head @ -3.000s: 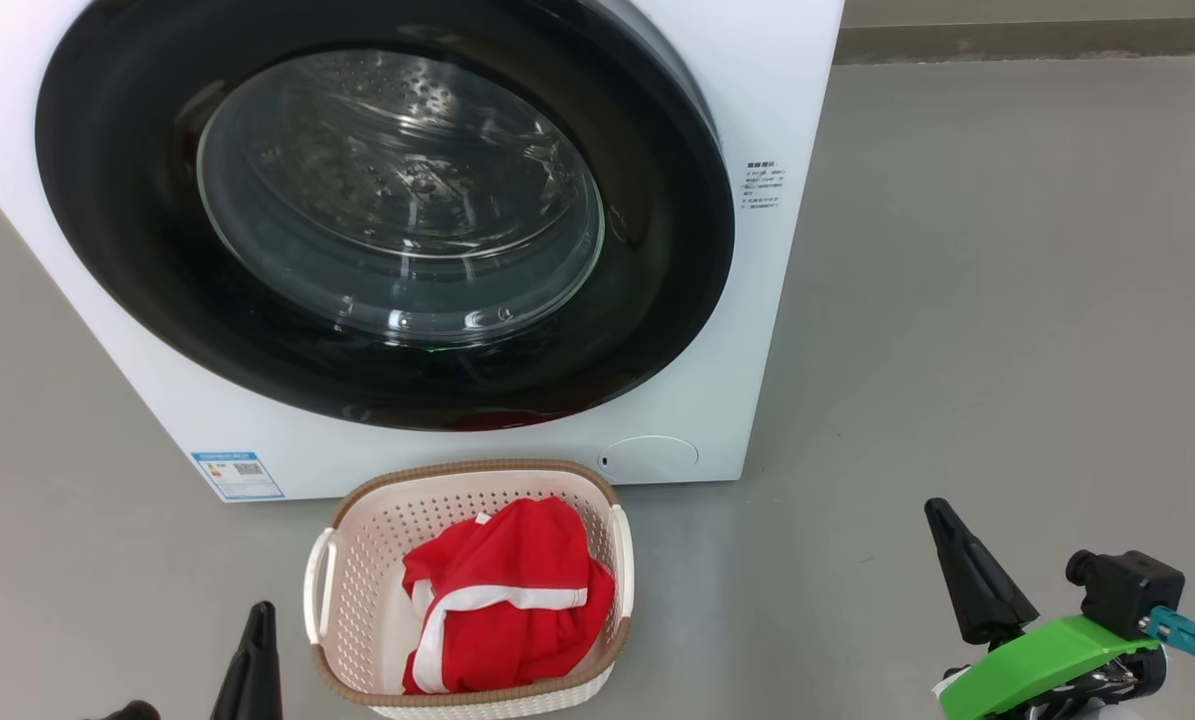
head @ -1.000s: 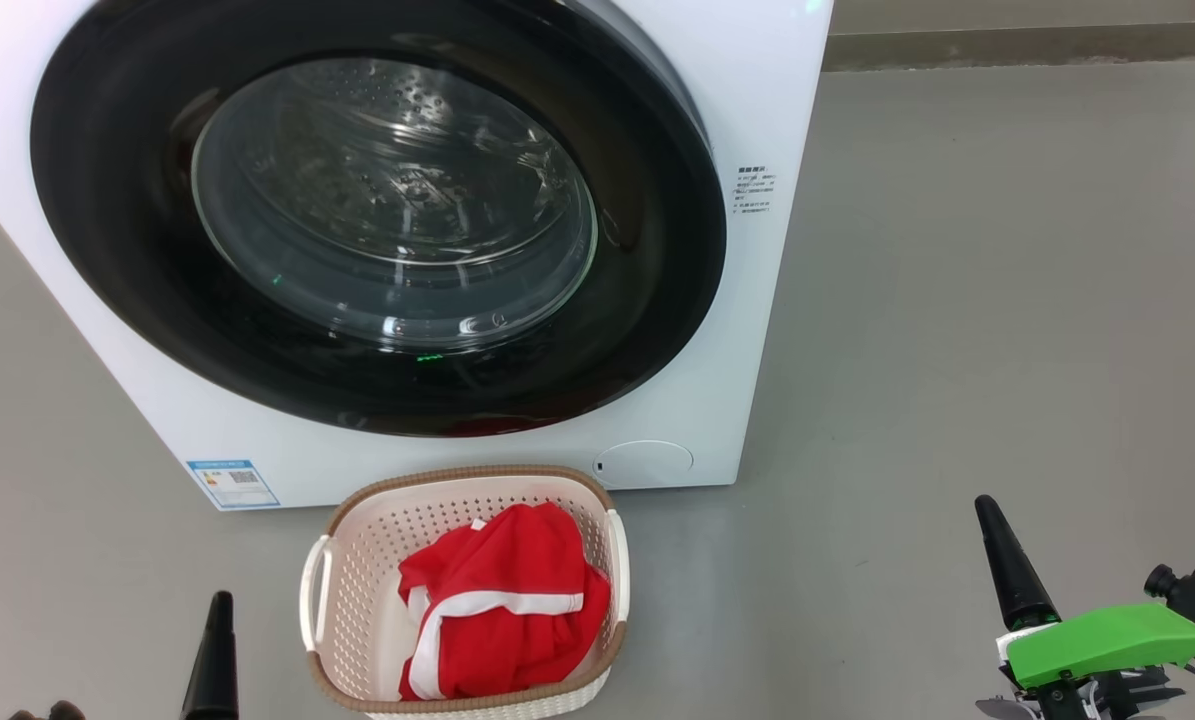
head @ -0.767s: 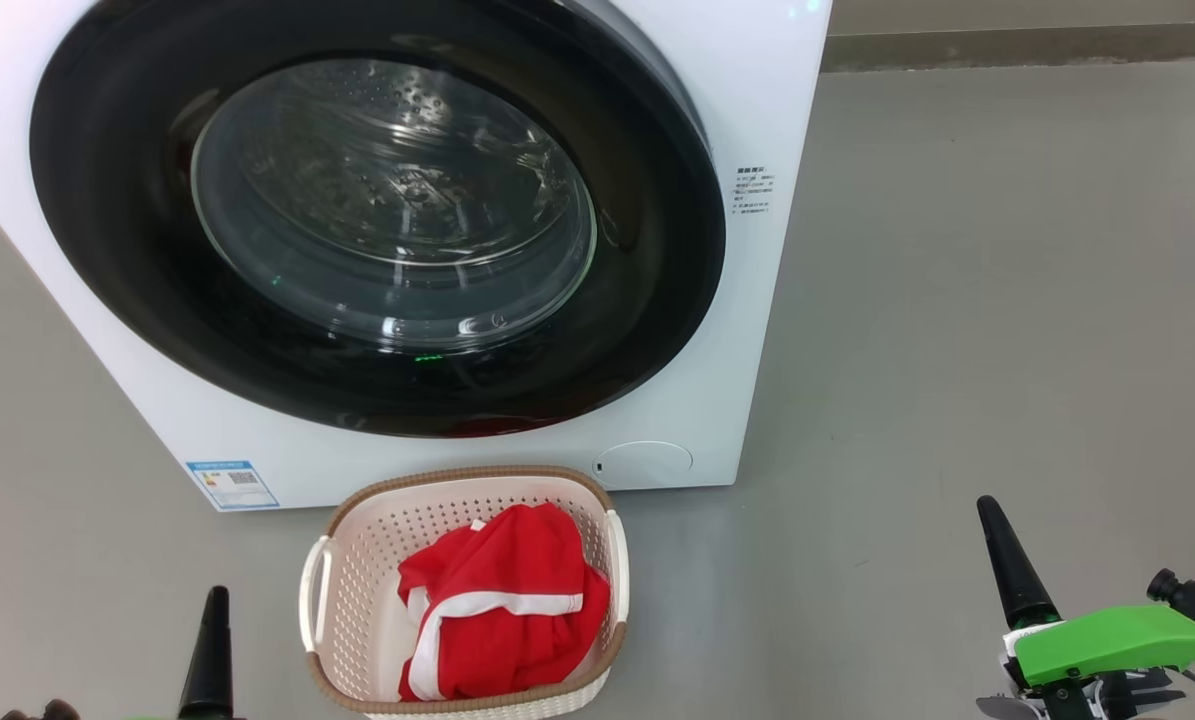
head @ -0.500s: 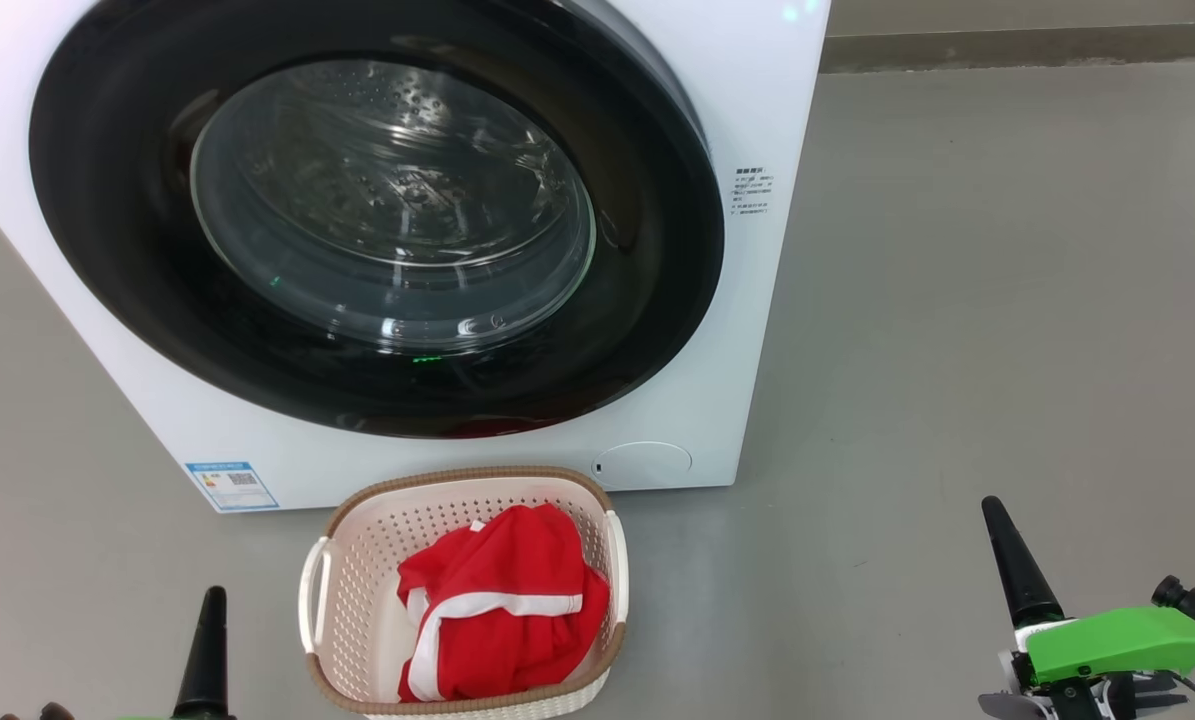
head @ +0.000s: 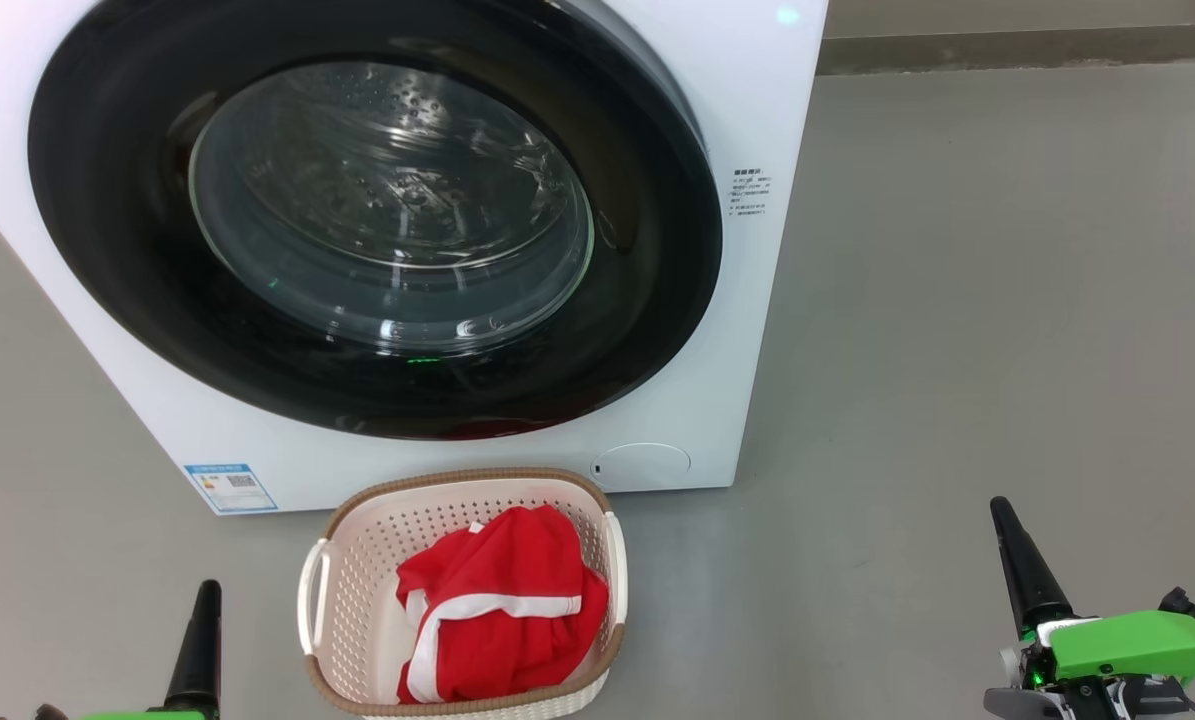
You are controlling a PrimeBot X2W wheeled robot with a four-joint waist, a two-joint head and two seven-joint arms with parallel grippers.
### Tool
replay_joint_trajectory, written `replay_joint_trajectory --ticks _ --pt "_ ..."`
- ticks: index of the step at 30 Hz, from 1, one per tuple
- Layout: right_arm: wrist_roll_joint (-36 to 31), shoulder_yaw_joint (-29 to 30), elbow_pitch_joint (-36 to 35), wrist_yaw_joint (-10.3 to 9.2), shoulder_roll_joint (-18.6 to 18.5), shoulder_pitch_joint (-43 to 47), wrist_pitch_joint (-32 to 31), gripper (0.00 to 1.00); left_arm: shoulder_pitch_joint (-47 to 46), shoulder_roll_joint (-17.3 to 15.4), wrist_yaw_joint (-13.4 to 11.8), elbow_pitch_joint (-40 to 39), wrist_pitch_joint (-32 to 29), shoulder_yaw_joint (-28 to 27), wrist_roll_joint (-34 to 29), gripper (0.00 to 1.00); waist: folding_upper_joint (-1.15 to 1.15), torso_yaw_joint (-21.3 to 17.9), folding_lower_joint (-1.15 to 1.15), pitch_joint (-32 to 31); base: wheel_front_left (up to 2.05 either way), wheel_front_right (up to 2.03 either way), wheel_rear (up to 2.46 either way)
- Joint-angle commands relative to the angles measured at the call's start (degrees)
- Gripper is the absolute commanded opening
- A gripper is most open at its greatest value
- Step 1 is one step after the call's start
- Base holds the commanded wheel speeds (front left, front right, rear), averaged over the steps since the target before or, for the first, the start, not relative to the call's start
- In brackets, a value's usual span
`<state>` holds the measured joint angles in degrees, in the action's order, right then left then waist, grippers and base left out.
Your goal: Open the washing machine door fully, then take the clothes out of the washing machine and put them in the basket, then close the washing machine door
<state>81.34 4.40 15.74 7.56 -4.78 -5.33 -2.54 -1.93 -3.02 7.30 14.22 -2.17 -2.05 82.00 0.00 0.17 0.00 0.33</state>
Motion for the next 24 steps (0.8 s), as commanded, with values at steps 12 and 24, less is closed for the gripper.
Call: replay_joint_trajectory --ticks 12,24 --pt "7.5 0.7 -1.7 -0.07 1.0 -0.8 -2.3 0.00 -3.7 -0.6 0.2 -0.5 -2.4 -2.9 7.2 0.00 0.00 -0.1 0.00 -0.1 0.00 0.00 0.00" --pt "11.2 1.7 -1.7 -0.08 1.5 -0.8 -3.6 0.00 -4.2 -0.5 0.2 -0.2 -3.6 -3.6 10.9 0.00 0.00 -0.2 0.00 -0.2 0.00 0.00 0.00"
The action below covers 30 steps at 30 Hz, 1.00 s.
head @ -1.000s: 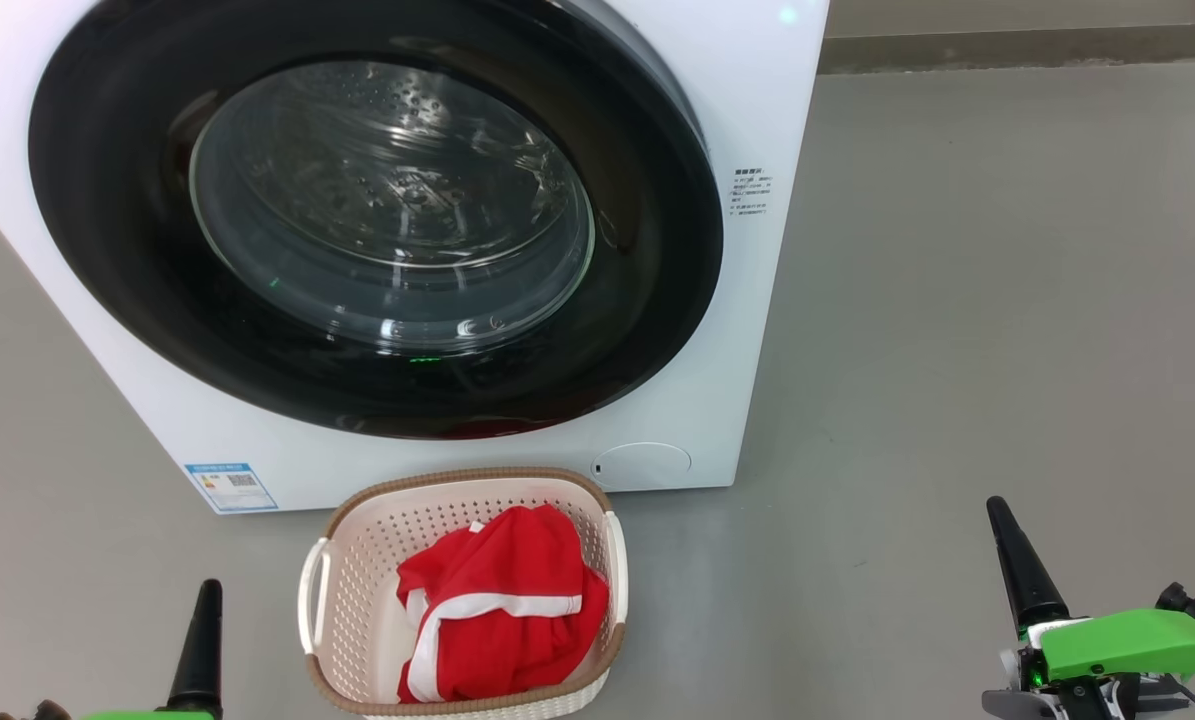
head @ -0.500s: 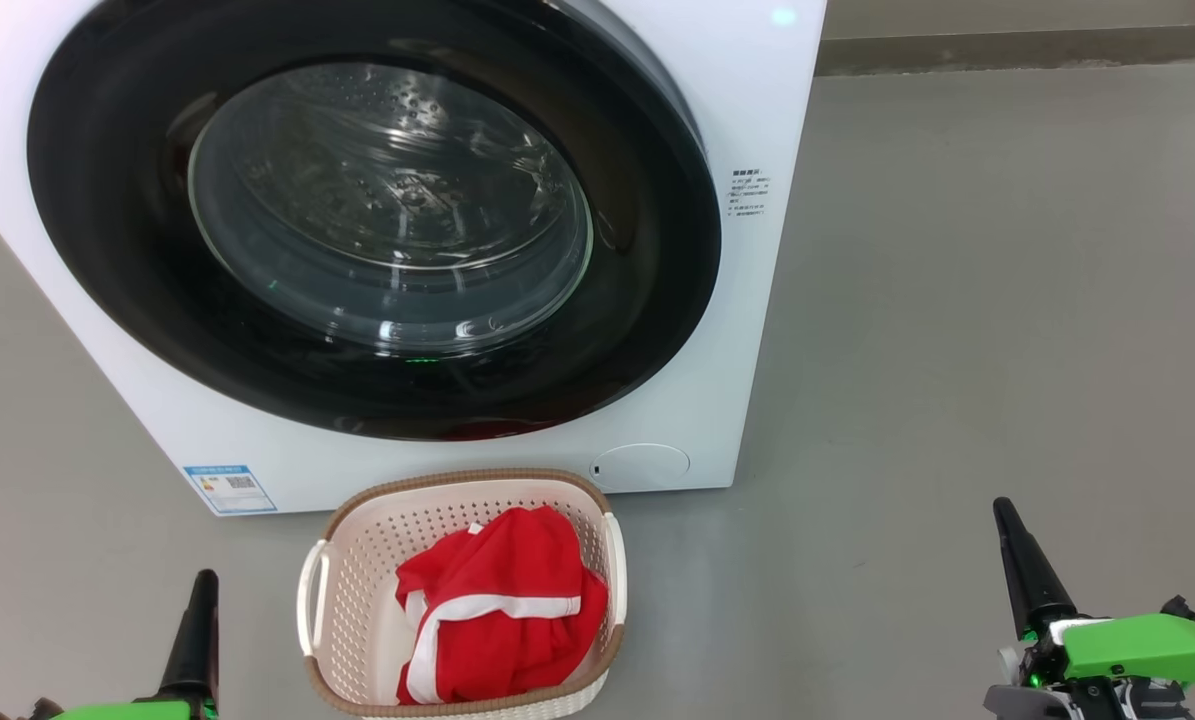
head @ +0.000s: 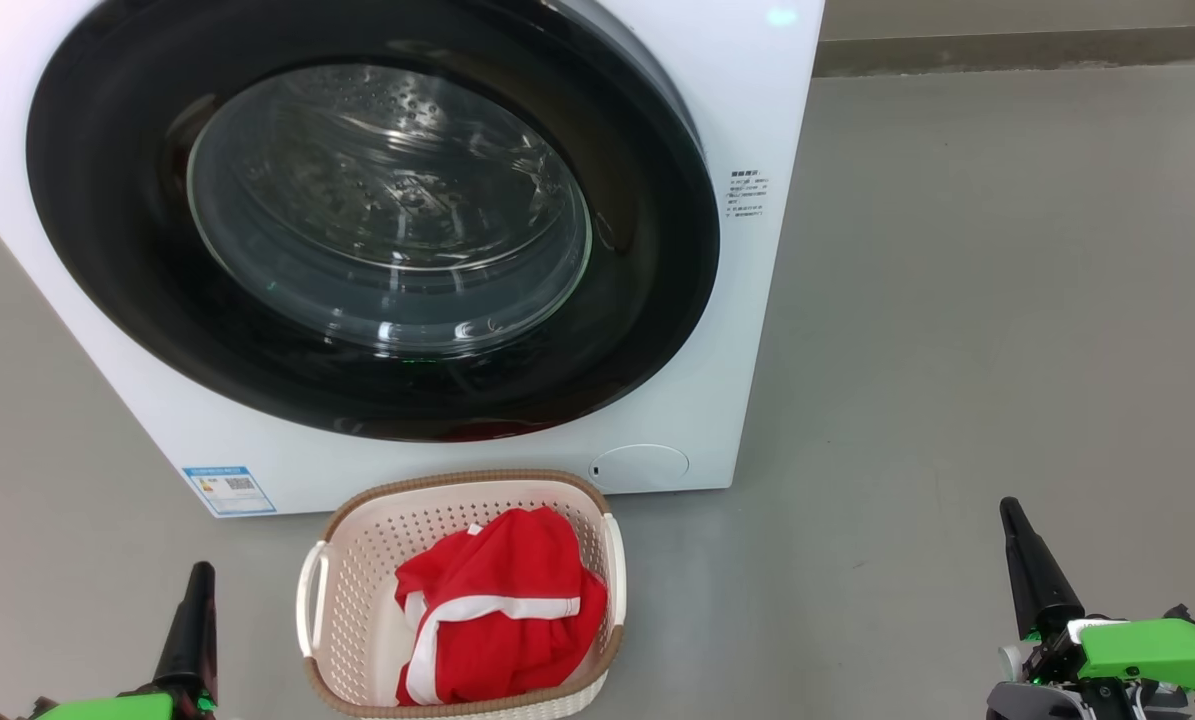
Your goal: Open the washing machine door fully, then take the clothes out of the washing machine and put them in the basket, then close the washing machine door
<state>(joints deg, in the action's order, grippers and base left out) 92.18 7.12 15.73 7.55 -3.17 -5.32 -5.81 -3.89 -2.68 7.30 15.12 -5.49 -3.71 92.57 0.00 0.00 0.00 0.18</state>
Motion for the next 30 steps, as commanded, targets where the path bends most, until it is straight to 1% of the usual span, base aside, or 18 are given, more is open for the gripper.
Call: replay_joint_trajectory --ticks 1,30 --pt "0.4 -1.1 -1.7 -0.06 -0.1 -0.8 -0.3 0.00 -2.2 -0.8 0.2 -1.1 -0.3 -2.0 0.3 0.00 0.00 0.0 0.00 0.0 0.00 0.00 0.00" --pt "0.2 -0.9 -1.7 -0.06 0.1 -0.8 -0.5 0.00 -2.3 -0.6 0.2 -1.1 -0.6 -2.3 0.0 0.00 0.00 0.0 0.00 0.0 0.00 0.00 0.00"
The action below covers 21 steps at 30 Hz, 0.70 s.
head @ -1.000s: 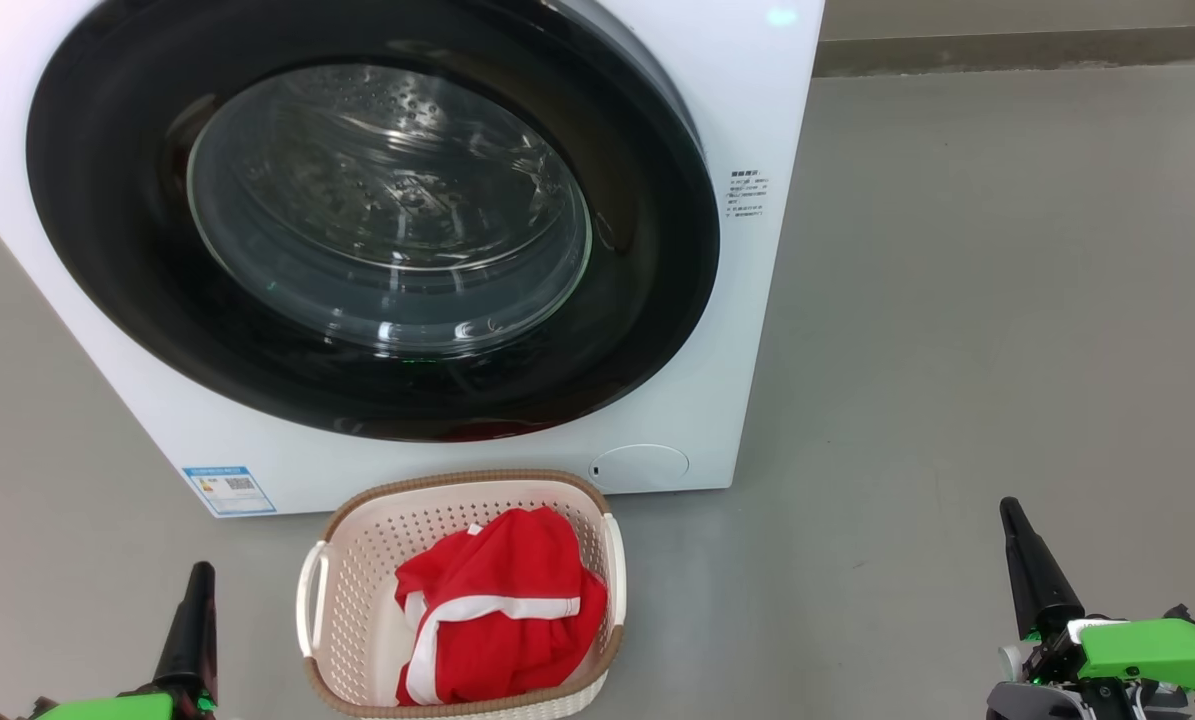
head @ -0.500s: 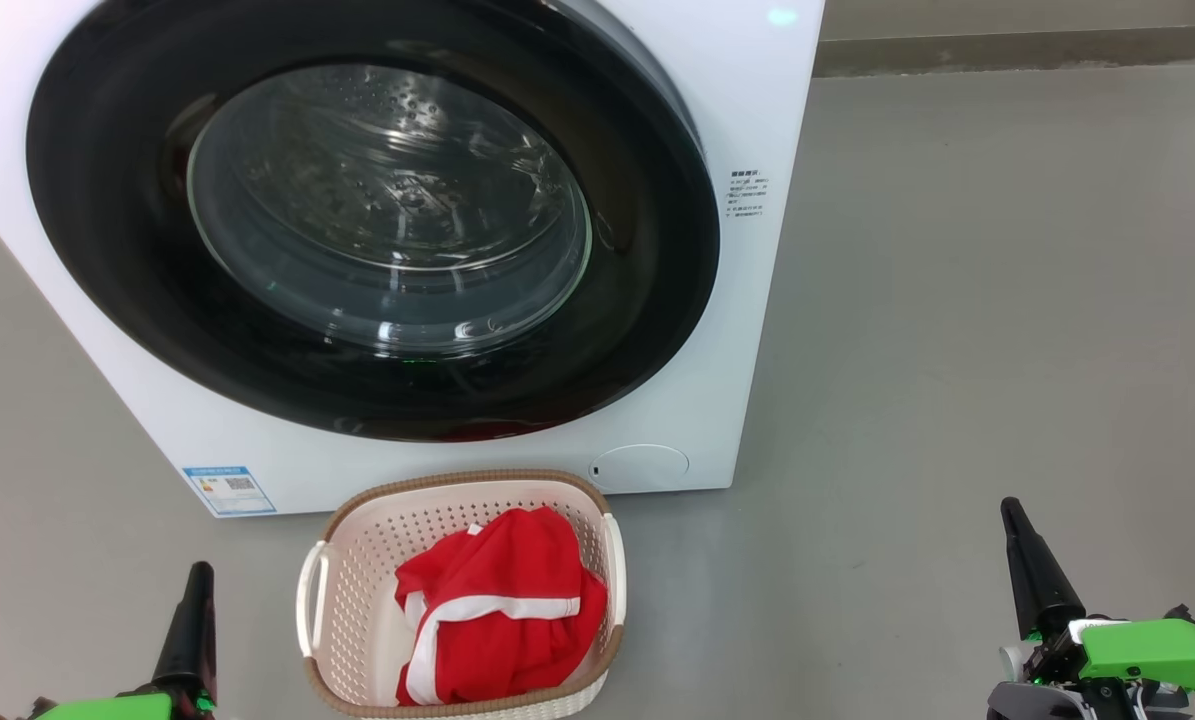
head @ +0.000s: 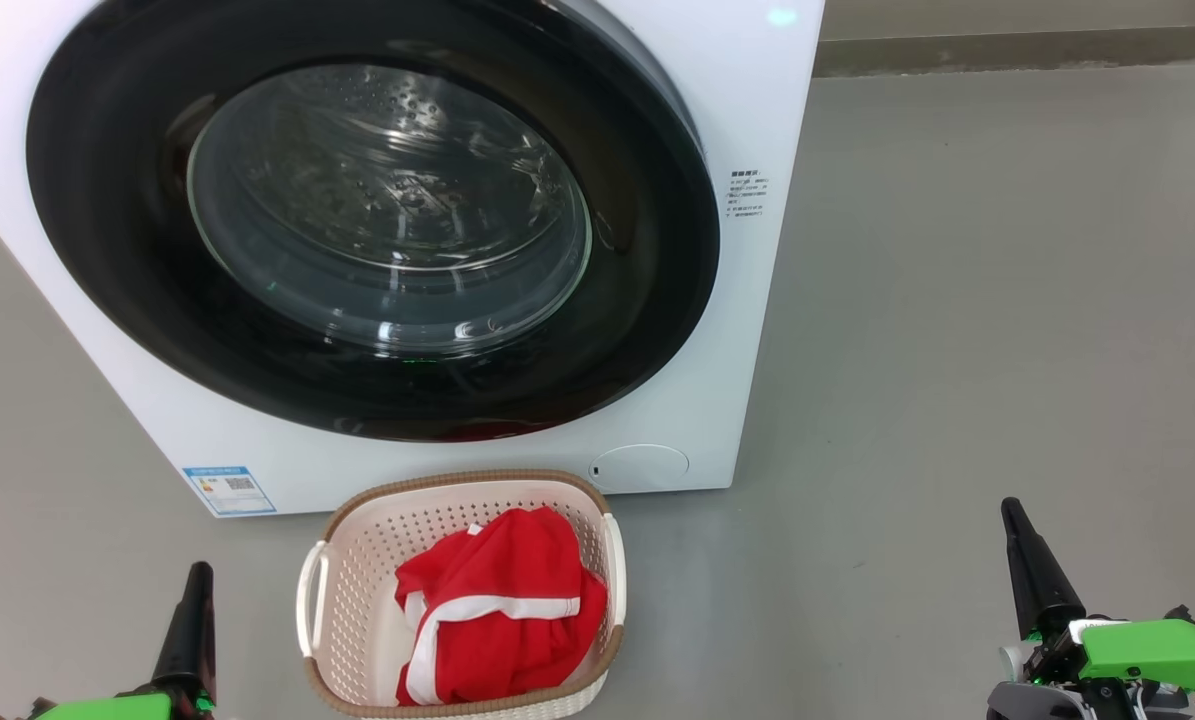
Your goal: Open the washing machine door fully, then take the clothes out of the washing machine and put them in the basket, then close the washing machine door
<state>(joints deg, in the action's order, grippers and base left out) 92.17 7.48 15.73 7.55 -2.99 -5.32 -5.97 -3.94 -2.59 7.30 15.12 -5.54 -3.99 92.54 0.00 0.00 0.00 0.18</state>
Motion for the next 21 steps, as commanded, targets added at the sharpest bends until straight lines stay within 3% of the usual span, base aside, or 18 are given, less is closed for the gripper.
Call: replay_joint_trajectory --ticks 1,21 --pt "0.2 -1.2 -1.7 -0.06 -0.1 -0.8 -0.3 0.00 -2.2 -0.7 0.2 -1.1 -0.5 -2.0 0.1 0.00 0.00 0.0 0.00 0.0 0.00 0.00 0.00" --pt "0.1 -1.1 -1.7 -0.06 -0.1 -0.8 -0.4 0.00 -2.2 -0.6 0.2 -1.1 -0.6 -2.1 -0.1 0.00 0.00 0.0 0.00 0.0 0.00 0.00 0.00"
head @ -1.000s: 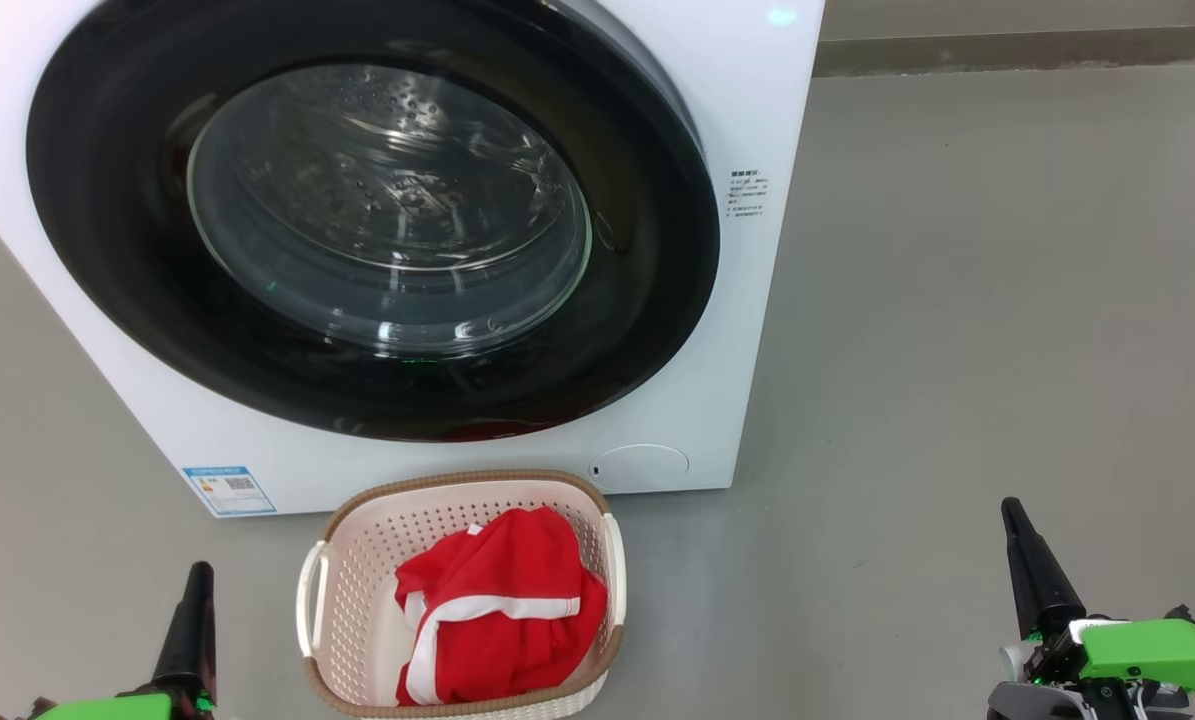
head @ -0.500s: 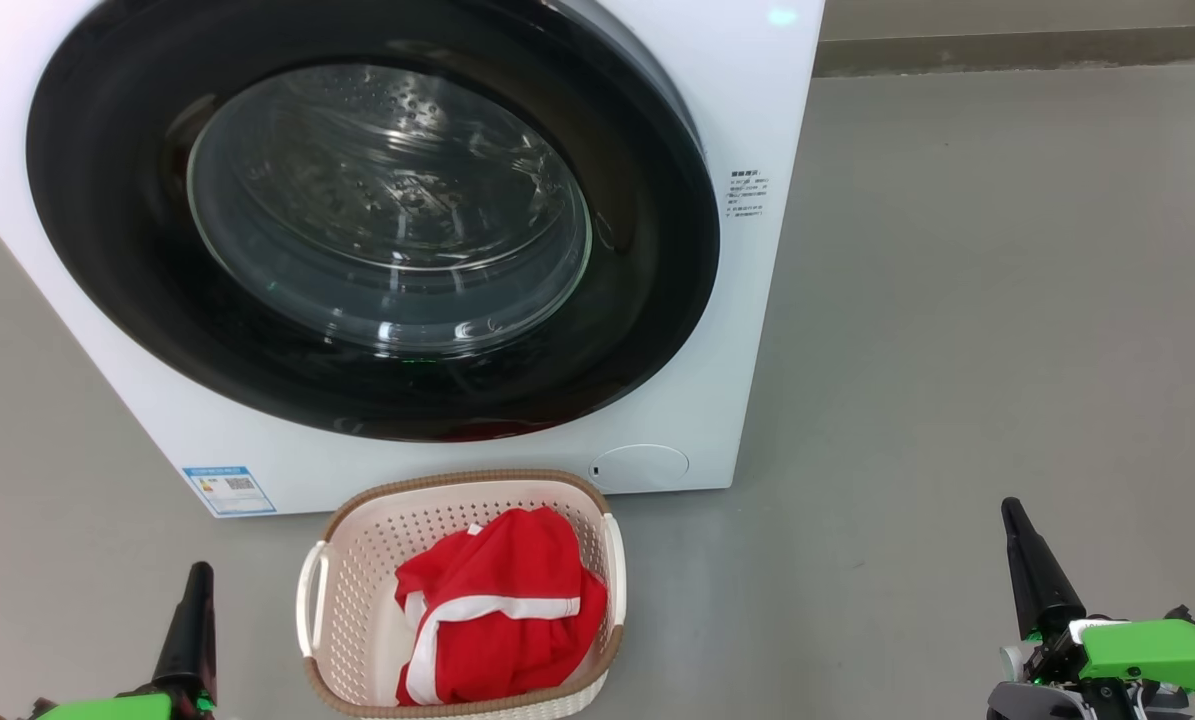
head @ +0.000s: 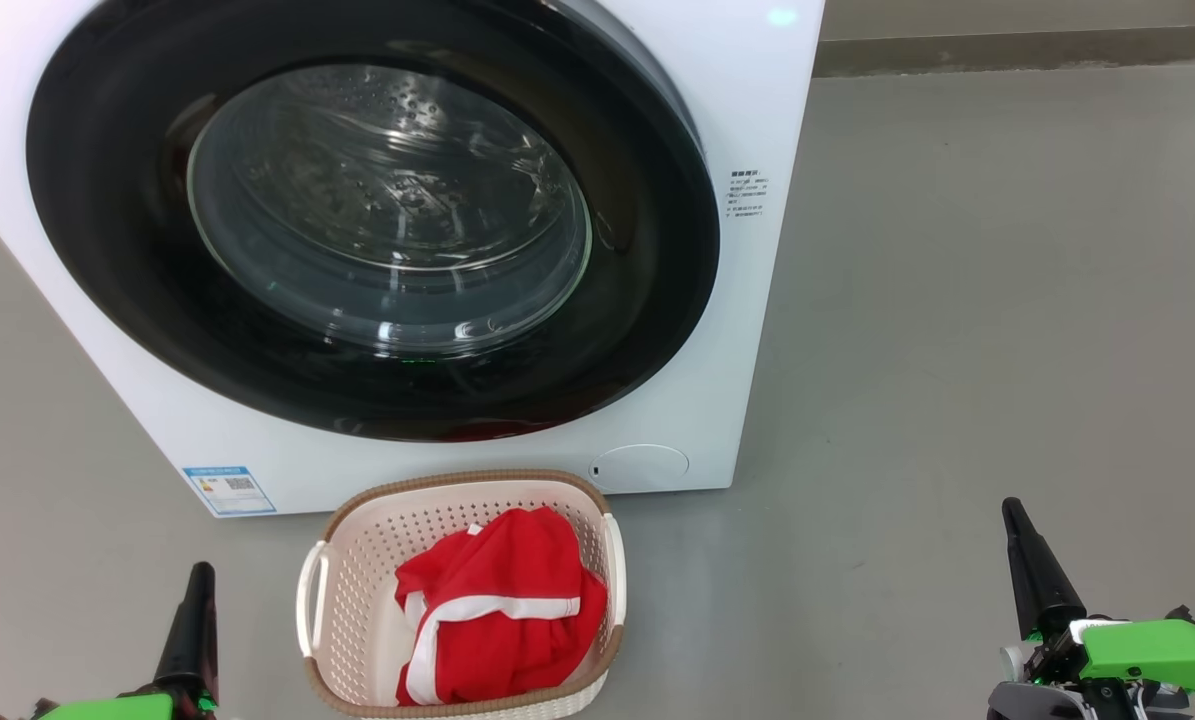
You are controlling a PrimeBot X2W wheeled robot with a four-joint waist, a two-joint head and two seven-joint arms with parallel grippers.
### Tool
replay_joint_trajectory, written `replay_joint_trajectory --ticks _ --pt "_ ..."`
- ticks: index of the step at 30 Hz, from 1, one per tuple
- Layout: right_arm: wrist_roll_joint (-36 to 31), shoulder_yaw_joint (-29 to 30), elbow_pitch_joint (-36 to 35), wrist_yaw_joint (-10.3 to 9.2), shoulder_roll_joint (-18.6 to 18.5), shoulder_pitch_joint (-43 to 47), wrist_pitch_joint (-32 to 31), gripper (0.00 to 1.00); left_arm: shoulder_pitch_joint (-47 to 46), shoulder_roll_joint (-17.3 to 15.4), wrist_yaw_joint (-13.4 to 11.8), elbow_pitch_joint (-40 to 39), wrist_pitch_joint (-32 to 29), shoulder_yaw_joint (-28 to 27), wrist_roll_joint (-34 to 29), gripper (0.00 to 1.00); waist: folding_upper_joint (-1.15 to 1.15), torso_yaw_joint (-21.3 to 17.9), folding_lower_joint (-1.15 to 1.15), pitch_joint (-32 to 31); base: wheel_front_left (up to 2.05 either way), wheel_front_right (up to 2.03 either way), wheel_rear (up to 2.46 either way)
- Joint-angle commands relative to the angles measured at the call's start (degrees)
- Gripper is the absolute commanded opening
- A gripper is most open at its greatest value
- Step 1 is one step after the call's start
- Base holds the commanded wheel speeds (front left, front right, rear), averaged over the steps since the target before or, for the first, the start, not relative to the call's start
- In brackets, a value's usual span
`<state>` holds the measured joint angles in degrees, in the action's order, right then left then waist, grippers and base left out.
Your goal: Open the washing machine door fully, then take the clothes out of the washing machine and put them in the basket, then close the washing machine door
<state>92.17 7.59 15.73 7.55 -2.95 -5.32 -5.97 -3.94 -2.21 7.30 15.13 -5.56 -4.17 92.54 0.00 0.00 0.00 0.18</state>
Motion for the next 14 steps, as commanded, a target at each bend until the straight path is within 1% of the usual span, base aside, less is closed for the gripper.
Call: replay_joint_trajectory --ticks 1,14 --pt "0.1 -1.2 -1.7 -0.06 -0.1 -0.8 -0.4 0.00 -2.2 -1.0 0.2 -1.1 -0.6 -2.0 -0.1 0.00 0.00 0.0 0.00 0.0 0.00 0.00 0.00" --pt "0.1 -1.2 -1.7 -0.06 -0.1 -0.8 -0.4 0.00 -2.2 -0.9 0.2 -1.1 -0.7 -2.0 -0.1 0.00 0.00 0.0 0.00 0.0 0.00 0.00 0.00"
